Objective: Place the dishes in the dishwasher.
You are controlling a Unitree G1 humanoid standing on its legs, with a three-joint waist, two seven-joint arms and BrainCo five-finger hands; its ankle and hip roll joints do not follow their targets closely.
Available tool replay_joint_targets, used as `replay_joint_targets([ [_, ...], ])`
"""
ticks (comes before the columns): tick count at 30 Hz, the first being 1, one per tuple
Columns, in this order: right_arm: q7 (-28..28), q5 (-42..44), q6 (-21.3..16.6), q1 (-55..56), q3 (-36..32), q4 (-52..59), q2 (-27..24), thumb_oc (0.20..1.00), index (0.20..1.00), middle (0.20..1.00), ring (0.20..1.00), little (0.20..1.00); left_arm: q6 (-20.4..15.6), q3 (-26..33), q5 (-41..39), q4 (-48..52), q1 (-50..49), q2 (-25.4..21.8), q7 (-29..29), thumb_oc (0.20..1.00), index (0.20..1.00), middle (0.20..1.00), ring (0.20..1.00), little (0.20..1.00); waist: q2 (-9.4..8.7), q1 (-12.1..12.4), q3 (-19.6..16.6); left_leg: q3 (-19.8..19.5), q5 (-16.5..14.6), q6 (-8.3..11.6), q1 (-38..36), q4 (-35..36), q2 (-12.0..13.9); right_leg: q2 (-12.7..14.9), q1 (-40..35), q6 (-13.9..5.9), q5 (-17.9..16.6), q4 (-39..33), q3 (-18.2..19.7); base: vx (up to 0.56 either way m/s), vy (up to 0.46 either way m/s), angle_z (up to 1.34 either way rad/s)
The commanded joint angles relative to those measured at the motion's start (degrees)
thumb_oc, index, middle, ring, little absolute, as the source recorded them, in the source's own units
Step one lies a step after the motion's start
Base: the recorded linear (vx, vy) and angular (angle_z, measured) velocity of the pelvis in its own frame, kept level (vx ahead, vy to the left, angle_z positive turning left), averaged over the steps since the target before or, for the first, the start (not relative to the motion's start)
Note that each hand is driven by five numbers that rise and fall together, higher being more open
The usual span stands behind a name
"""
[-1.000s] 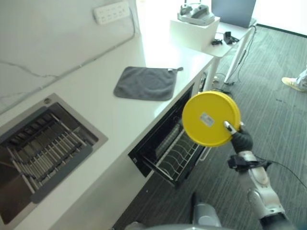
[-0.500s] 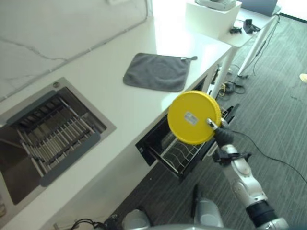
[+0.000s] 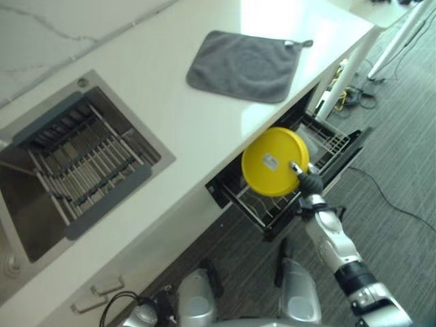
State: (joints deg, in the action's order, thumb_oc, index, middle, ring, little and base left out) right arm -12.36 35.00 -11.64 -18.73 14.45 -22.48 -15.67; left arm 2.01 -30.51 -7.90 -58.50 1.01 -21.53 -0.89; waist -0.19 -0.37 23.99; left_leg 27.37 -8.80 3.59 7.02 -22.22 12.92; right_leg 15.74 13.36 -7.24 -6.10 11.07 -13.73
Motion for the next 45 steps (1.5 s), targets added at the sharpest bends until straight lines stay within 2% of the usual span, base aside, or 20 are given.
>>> replay_joint_targets([
  [1,-0.1,1.2,-4.3,-4.2,-1.9,5.5,0.5,0.2,0.2,0.2,0.2,0.2,-5.5,0.5,-3.6,4.6,9.8,6.9,-2.9,1.0,1.0,1.0,1.0,1.0,0.29,1.5,-0.7,-6.7,-1.9,-2.83,1.2,1.0,-2.0,2.5,-2.3,-3.25,12.5,9.7,-3.6,0.0,0.0,0.0],
  [7,0.2,-0.2,-2.7,-5.7,-2.0,2.4,-0.1,0.2,0.2,0.2,0.2,0.2,-5.9,0.2,-3.3,4.2,9.8,6.6,-2.6,1.0,1.0,1.0,1.0,1.0,1.1,1.9,0.5,-7.6,-1.6,-2.55,1.9,1.0,-2.6,3.0,-1.7,-3.05,12.4,10.1,-3.5,-0.01,0.006,0.05],
  [12,1.6,-6.2,-0.5,-10.0,-1.7,-1.4,-2.1,0.2,0.2,0.2,0.2,0.2,-6.2,-0.2,-3.8,4.0,10.5,5.8,-1.7,1.0,1.0,1.0,1.0,1.0,1.7,2.6,1.3,-8.5,-1.2,-2.23,2.6,1.2,-3.0,3.4,-1.2,-2.9,12.2,10.1,-3.6,-0.02,-0.006,0.05],
  [14,3.8,-13.5,1.5,-14.2,-1.1,-4.0,-5.1,0.2,0.2,0.2,0.2,0.2,-6.2,-0.5,-3.7,4.2,11.2,4.9,-0.7,1.0,1.0,1.0,1.0,1.0,1.95,3.4,1.9,-9.3,-1.0,-2.01,3.4,1.1,-3.4,3.7,-0.6,-2.9,12.1,10.5,-3.9,-0.06,-0.038,0.04],
  [18,6.7,-23.9,2.7,-20.8,1.9,-9.0,-12.6,0.2,0.2,0.2,0.2,0.2,-6.1,-0.9,-2.5,4.8,11.6,3.0,1.1,1.0,1.0,1.0,1.0,1.0,2.09,5.0,2.7,-10.6,-0.6,-1.82,4.6,0.8,-3.7,4.2,0.1,-3.02,11.9,11.3,-4.5,-0.05,-0.047,0.08],
  [24,9.8,-29.7,2.4,-28.9,7.6,-14.8,-20.4,0.2,0.2,0.2,0.2,0.2,-6.8,-1.5,-2.0,4.4,12.1,0.7,2.1,1.0,1.0,1.0,1.0,1.0,1.9,6.8,4.0,-12.1,-0.1,-1.51,6.4,0.2,-3.5,4.4,1.2,-3.09,11.9,12.4,-5.3,-0.05,-0.056,0.16],
  [28,11.1,-34.6,2.9,-32.7,10.8,-16.7,-23.1,0.2,0.2,0.2,0.2,0.2,-6.5,-1.3,-2.3,4.2,13.1,-0.3,2.7,1.0,1.0,1.0,1.0,1.0,1.74,7.5,4.7,-12.6,0.1,-1.52,7.3,0.1,-3.3,4.4,2.1,-3.17,11.8,13.1,-5.5,-0.06,-0.032,0.07],
  [31,12.8,-39.4,4.9,-36.2,14.6,-18.0,-26.0,0.2,0.2,0.2,0.2,0.2,-6.9,-0.9,-1.6,4.1,13.8,-1.3,2.9,1.0,1.0,1.0,1.0,1.0,1.18,8.3,5.3,-13.0,0.3,-1.6,8.2,-0.1,-3.1,4.4,2.6,-3.35,11.6,13.4,-6.1,-0.05,-0.04,0.09],
  [35,13.2,-45.5,4.3,-39.1,18.2,-18.1,-26.8,0.2,0.2,0.2,0.2,0.2,-6.3,-0.7,-1.2,4.3,14.7,-2.2,2.7,1.0,1.0,1.0,1.0,1.0,0.41,9.0,5.7,-13.2,0.4,-1.65,8.9,-0.5,-2.7,4.5,2.9,-3.53,11.3,13.6,-6.5,-0.01,-0.046,0.1],
  [38,8.7,-55.8,2.4,-42.7,21.9,-18.7,-27.0,0.2,0.2,0.2,0.2,0.2,-6.1,-1.1,-1.7,4.2,15.8,-2.9,2.6,1.0,1.0,1.0,1.0,1.0,0.04,9.6,5.8,-13.4,0.5,-1.77,10.1,-0.8,-2.6,4.5,3.8,-3.77,11.1,13.8,-6.8,-0.03,-0.031,0.11],
  [39,1.2,-62.5,1.5,-46.8,26.1,-20.9,-26.1,0.2,0.2,0.2,0.2,0.2,-6.8,-1.8,-1.7,3.7,16.4,-2.8,2.3,1.0,1.0,1.0,1.0,1.0,0.12,10.4,5.8,-13.8,0.5,-1.91,11.5,-1.1,-2.6,4.6,5.0,-3.89,11.1,14.4,-7.1,-0.04,-0.005,0.09],
  [40,-1.9,-65.7,1.6,-48.0,27.2,-21.5,-25.6,0.2,0.2,0.2,0.2,0.2,-7.0,-2.1,-1.8,3.6,16.6,-2.7,2.1,1.0,1.0,1.0,1.0,1.0,0.19,10.7,5.8,-13.9,0.5,-2.0,11.9,-1.1,-2.6,4.6,5.3,-3.96,11.1,14.5,-7.2,-0.04,0.008,0.07],
  [45,-17.9,-79.1,6.4,-51.4,30.7,-23.0,-23.8,0.2,0.2,0.2,0.2,0.2,-7.4,-3.0,-2.6,2.5,18.6,-1.8,1.2,1.0,1.0,1.0,1.0,1.0,0.26,11.4,5.8,-14.2,0.3,-2.3,14.3,-1.6,-2.7,4.6,7.5,-4.39,10.9,14.9,-7.5,0.0,0.001,0.01],
])
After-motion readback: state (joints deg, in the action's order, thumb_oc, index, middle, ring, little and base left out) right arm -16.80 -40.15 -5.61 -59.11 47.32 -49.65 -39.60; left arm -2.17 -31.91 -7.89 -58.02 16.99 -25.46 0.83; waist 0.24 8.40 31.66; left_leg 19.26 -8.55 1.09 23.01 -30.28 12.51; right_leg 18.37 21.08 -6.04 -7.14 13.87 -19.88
